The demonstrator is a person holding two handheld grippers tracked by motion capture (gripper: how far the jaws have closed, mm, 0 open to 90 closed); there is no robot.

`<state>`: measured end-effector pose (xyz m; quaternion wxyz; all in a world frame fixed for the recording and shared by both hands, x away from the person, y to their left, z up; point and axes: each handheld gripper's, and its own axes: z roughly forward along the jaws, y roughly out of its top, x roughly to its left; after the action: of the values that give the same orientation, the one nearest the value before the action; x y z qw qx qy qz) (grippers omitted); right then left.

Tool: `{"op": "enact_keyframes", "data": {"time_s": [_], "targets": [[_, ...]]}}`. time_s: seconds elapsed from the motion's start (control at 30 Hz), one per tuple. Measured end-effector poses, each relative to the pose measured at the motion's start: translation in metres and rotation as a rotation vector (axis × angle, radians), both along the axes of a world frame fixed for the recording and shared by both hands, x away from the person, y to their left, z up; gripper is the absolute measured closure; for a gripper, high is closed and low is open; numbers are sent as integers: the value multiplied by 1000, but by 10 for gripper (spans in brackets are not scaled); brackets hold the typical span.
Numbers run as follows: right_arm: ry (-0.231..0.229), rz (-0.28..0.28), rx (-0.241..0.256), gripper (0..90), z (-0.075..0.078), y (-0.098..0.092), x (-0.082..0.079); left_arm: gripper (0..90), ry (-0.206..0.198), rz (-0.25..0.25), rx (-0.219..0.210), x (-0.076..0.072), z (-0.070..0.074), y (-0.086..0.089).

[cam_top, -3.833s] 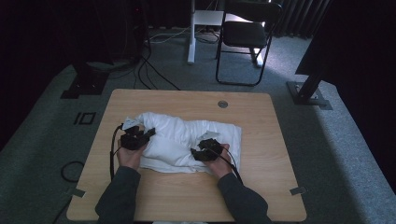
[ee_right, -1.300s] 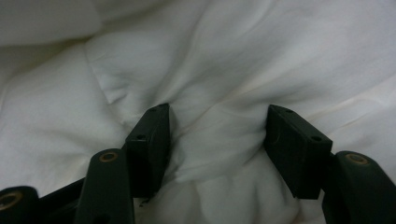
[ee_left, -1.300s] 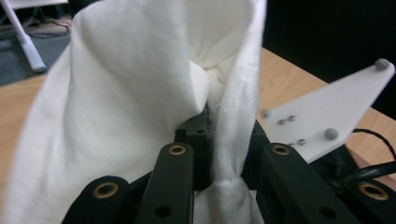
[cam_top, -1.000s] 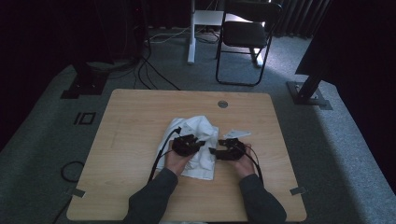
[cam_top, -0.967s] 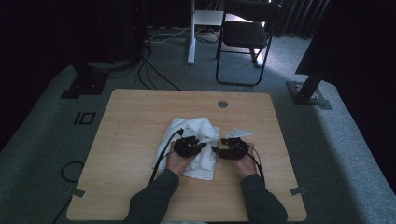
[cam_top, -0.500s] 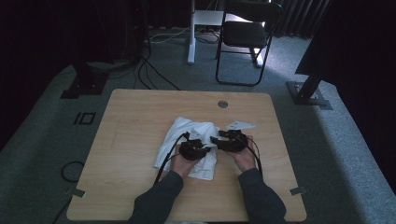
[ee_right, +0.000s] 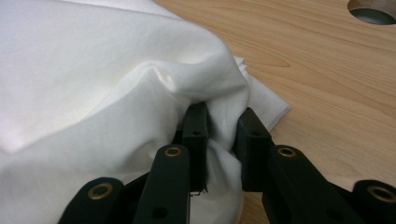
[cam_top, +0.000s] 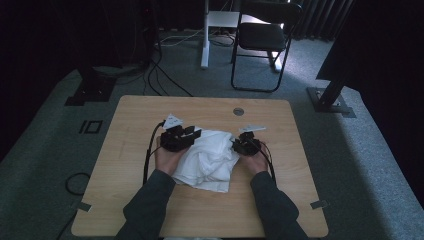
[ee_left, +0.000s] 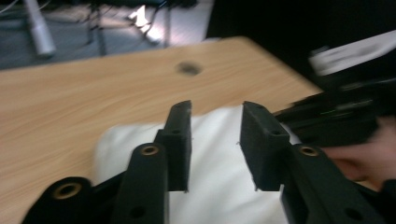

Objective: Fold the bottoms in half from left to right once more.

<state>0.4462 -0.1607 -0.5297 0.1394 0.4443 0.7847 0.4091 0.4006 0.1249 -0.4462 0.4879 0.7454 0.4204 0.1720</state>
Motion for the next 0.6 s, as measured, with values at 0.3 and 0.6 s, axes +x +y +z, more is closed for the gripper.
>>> {"op": "enact_keyframes", "data": {"time_s": [0.3, 0.6], "targets": [[21, -2, -24, 750, -7, 1, 4, 670, 92, -61, 160, 13, -47, -22], [-26, -49, -66, 601, 10, -5, -3, 671, 66, -24, 288, 7, -69, -38]]}}
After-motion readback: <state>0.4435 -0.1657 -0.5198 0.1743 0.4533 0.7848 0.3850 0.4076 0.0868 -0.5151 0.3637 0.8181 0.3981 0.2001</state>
